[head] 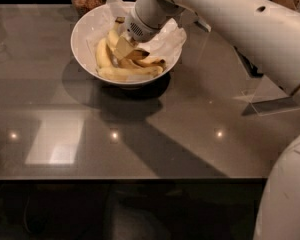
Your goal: Pick banana from white bowl
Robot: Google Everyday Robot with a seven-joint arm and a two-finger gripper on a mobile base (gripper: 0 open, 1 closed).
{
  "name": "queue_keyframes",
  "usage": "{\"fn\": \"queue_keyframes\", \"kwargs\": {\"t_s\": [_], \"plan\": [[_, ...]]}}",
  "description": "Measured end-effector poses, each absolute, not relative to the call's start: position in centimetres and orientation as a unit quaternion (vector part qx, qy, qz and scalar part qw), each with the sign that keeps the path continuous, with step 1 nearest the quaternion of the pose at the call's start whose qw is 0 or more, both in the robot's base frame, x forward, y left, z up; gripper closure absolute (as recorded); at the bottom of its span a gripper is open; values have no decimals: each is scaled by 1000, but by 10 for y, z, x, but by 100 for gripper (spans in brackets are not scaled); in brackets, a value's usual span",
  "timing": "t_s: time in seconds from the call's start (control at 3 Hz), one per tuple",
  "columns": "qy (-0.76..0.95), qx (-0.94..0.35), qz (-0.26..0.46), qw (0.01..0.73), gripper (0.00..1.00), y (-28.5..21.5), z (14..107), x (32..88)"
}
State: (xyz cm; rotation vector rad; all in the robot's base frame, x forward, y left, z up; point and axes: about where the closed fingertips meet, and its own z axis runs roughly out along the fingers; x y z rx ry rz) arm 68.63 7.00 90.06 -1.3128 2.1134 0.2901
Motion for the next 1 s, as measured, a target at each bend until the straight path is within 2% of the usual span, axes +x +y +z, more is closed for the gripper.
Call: {"fn": "queue_keyframes", "kwargs": {"t_s": [0.33, 1.0], "plan": [[788, -509, 116, 326, 100, 70, 923, 678], [770, -521, 124, 345, 100, 35, 963, 636]]}}
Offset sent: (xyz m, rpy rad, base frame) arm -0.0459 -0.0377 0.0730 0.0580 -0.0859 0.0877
